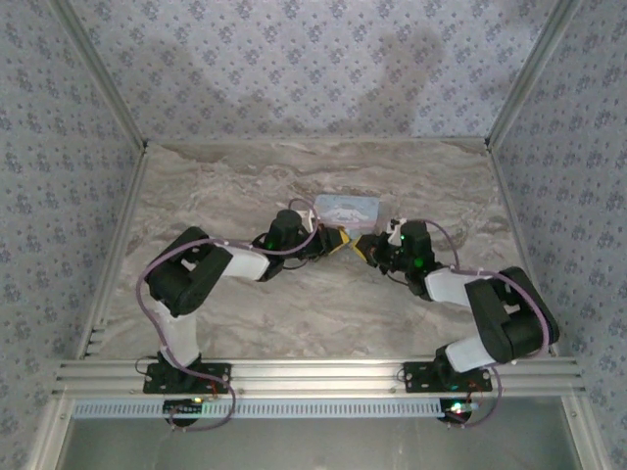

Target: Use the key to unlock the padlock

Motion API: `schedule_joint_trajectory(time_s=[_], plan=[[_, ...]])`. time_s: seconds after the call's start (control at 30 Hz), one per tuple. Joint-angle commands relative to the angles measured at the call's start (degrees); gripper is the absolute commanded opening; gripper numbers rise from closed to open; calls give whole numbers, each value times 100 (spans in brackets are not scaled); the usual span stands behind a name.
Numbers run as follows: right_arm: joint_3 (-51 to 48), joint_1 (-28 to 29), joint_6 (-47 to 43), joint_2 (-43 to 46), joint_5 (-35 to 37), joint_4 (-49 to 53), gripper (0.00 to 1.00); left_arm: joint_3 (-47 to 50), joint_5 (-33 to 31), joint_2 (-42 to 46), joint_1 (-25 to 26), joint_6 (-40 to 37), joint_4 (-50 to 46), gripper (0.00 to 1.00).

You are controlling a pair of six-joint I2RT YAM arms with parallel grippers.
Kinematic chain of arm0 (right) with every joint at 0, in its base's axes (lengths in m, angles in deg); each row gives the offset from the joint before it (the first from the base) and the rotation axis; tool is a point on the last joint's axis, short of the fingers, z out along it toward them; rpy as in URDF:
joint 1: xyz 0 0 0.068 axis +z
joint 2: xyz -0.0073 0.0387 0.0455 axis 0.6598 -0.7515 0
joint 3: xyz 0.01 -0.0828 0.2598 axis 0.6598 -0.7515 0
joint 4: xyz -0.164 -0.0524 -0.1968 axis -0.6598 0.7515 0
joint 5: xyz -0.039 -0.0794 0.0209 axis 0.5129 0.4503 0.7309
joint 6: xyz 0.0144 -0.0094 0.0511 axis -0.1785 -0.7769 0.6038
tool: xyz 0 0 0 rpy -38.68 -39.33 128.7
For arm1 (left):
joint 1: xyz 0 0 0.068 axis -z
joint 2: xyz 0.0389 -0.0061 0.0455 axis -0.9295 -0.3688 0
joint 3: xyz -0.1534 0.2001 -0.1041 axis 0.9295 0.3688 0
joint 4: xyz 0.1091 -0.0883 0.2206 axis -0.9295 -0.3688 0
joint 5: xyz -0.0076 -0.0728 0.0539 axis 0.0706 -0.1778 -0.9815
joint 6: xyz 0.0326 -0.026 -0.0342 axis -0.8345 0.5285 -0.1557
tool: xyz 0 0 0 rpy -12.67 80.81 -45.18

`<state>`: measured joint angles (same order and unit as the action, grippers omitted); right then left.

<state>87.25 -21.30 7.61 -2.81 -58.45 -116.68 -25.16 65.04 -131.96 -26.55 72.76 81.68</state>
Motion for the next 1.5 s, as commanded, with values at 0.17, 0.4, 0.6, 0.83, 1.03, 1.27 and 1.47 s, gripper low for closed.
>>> schedule_joint_trajectory(time_s=[0.17, 0.4, 0.6, 0.83, 1.03, 1.27, 1.47], plan=[[-237, -230, -995, 1057, -123, 1421, 34, -5, 866, 318, 143, -456, -393, 0], [-235, -391, -2201, 2248, 100, 3331, 37, -22, 786, 299, 135, -498, -556, 0], [171, -104, -3653, 2863, 771, 4719, 45, -122, 834, 308, 133, -488, -695, 1], [647, 682, -4600, 2758, 1804, 5112, 50, -163, 878, 330, 135, -447, -759, 1], [1127, 1195, -5041, 2100, 2182, 5142, 52, -216, 970, 361, 134, -385, -753, 1], [1482, 1452, -5262, 1551, 2539, 5137, 50, -247, 1150, 421, 70, -243, -714, 1], [1679, 1682, -5419, 1225, 2854, 5193, 49, -224, 1212, 532, 39, -246, -748, 1]])
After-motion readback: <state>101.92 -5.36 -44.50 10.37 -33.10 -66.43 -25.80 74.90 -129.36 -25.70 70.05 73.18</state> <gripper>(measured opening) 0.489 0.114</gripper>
